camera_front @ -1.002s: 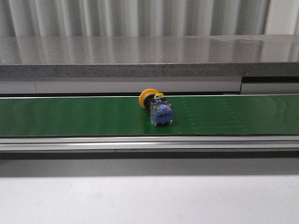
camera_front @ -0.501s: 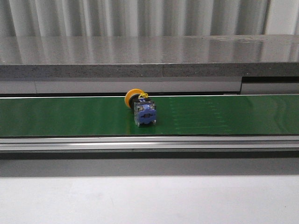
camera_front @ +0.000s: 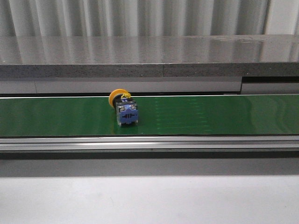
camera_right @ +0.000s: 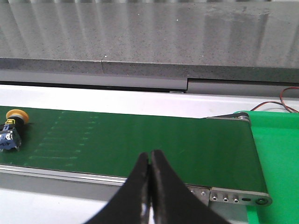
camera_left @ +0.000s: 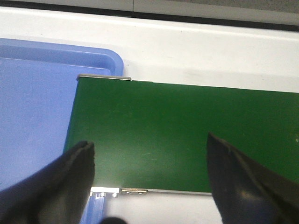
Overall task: Move button from right to left
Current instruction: 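Let the belt carry the button toward the left arm's end, then lower the left gripper onto the button on the belt and grasp it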
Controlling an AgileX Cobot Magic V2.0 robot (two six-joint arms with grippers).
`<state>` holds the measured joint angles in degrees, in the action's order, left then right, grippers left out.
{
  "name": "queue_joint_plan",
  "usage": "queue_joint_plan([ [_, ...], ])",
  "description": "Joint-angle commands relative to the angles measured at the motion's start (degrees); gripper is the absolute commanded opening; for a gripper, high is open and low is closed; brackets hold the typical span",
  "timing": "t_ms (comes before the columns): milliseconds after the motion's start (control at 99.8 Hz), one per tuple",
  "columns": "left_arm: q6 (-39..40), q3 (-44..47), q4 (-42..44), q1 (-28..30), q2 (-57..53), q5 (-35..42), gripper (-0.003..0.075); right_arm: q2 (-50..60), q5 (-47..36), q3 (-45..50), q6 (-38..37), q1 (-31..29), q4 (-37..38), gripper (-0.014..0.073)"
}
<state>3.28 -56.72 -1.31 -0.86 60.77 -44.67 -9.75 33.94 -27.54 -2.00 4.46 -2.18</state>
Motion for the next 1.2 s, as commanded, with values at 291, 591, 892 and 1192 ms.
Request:
queue_joint_plan([
  [291, -0.1, -3.6, -4.9, -0.5, 8.3, 1.0, 0.0493, -0.5, -4.5, -1.4, 0.6, 0.0, -0.3, -0.0067],
  [591, 2.9, -9.1, -2.7, -5.6, 16.3, -6.5, 0.0493, -0.5, -4.5, -1.4, 0.6, 0.0, -0.3, -0.0067],
  [892, 11.1, -15.6, 3.2, -13.6, 23.0, -11.2, 0.0493, -0.5, -4.5, -1.4, 0.6, 0.0, -0.3, -0.0067],
  [1192, 15.1, -19.0, 2.1, -19.6, 26.1, -11.8, 0.0493, -0.5, -4.5, -1.4, 0.6, 0.0, -0.3, -0.0067],
])
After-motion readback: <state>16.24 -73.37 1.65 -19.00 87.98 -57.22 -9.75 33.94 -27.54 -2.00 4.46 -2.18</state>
